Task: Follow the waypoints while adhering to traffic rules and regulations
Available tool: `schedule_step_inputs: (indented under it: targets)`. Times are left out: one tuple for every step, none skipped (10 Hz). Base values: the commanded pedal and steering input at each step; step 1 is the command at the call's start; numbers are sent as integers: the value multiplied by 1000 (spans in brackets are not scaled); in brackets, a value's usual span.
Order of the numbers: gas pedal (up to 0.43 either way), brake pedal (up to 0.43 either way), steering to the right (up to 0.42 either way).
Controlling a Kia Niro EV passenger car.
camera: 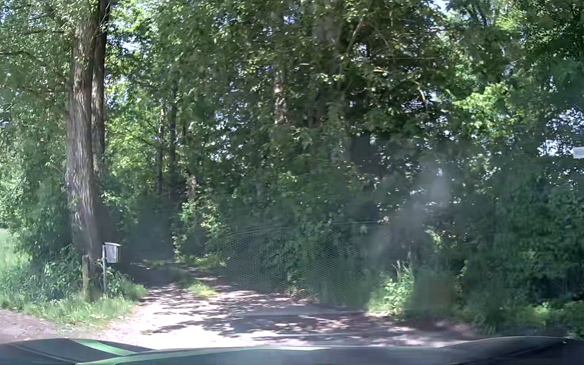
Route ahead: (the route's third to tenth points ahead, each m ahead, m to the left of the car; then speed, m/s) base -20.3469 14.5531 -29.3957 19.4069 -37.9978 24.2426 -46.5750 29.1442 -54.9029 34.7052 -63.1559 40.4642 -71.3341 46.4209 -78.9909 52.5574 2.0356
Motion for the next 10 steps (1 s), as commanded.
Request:
schedule_step_inputs:
  targets:
    - [0,122,-649]
    - [0,146,-645]
    - [0,165,-639]
    - [0,177,-627]
    - [0,201,-606]
    - [0,207,-586]
    - [0,213,-569]
    - [0,207,-550]
    - [0,207,-535]
    - [0,201,-524]
